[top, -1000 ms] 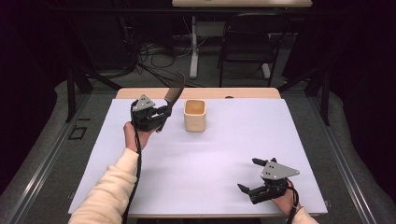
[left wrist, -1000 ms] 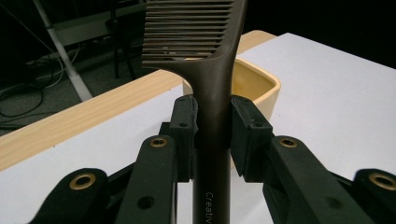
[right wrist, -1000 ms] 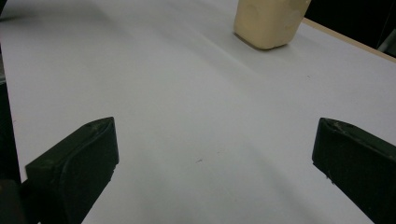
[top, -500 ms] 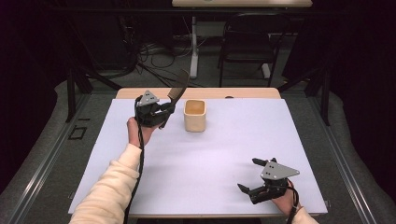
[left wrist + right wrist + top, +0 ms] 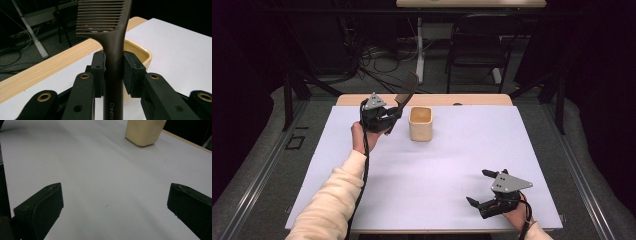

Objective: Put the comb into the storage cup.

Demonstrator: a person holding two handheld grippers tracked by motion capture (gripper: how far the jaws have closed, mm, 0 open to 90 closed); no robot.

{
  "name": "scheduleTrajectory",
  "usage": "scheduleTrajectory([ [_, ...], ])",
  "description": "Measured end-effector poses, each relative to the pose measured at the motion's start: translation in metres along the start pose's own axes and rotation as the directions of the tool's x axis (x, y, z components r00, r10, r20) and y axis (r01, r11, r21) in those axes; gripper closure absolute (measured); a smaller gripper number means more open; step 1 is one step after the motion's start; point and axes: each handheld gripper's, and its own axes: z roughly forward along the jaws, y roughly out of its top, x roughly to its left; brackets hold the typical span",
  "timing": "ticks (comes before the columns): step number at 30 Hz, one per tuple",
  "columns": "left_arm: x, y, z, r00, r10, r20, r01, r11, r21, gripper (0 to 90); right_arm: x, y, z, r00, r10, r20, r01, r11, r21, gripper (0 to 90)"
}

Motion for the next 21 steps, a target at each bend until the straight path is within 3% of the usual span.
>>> scheduleTrajectory([
  [21,0.0,0.012,0.011,0.9997,0.022,0.011,-0.022,0.9997,-0.011,72.0,0.0,0.0,0.0,1.0,0.0,0.0,0.0,1.0,0.0,0.0],
])
